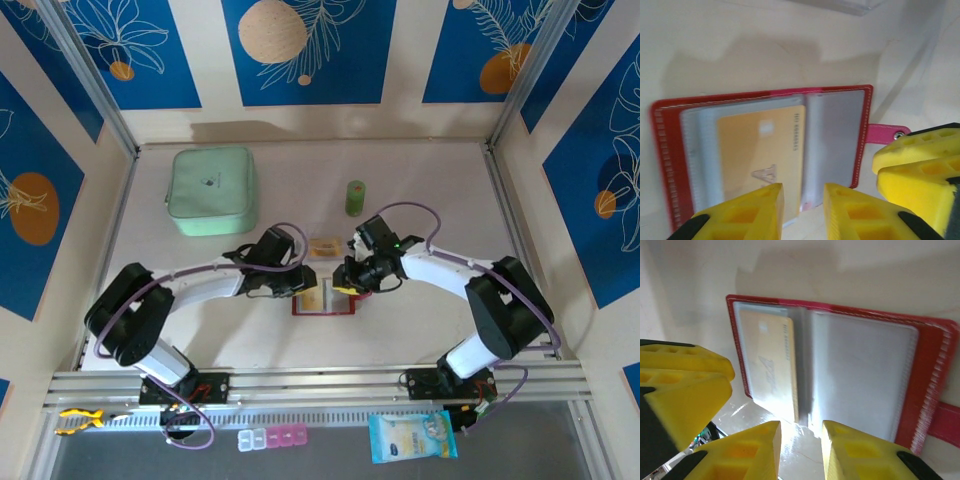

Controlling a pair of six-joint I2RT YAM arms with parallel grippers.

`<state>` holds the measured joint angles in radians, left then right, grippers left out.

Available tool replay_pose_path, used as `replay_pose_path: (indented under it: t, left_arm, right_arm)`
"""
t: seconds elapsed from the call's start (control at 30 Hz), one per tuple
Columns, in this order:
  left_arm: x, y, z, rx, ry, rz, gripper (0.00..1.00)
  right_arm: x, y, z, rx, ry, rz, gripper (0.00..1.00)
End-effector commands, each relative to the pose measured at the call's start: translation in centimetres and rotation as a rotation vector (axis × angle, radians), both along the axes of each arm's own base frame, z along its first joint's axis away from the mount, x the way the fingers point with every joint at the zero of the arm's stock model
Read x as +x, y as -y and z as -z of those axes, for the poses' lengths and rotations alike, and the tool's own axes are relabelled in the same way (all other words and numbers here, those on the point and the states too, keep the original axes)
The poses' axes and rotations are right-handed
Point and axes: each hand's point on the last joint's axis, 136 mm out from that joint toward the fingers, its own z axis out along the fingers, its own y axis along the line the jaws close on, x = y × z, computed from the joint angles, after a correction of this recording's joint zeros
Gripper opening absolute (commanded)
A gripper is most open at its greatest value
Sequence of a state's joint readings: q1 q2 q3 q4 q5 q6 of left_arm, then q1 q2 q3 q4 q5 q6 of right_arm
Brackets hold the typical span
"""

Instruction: Take the credit cards out of the card holder

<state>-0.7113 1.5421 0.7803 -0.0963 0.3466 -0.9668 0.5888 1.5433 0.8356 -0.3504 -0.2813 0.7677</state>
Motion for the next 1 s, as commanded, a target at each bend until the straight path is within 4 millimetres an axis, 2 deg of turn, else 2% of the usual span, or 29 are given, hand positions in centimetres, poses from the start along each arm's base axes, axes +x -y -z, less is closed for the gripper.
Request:
replay_pose_path:
  t: [0.0,0.4,0.97]
  left_arm:
    - [-0.1,-1.8,0.5,0.038,0.009,-0.024,0.26]
    - [-0.7,-3.0,3.0,0.061,-0.054,-0.036,0.23]
    - [-1.8,-3.4,4.5,0.083,-0.118,-0.036,0.21]
  right_arm:
    - [0.3,-1.6,-0.4,0.027,-0.008,-0.02,0.29]
    - [0.3,-3.3,1.0,0.027,-0.038,-0.045,0.28]
    - [0.2,-4.3,1.8,0.036,-0.05,-0.072,0.24]
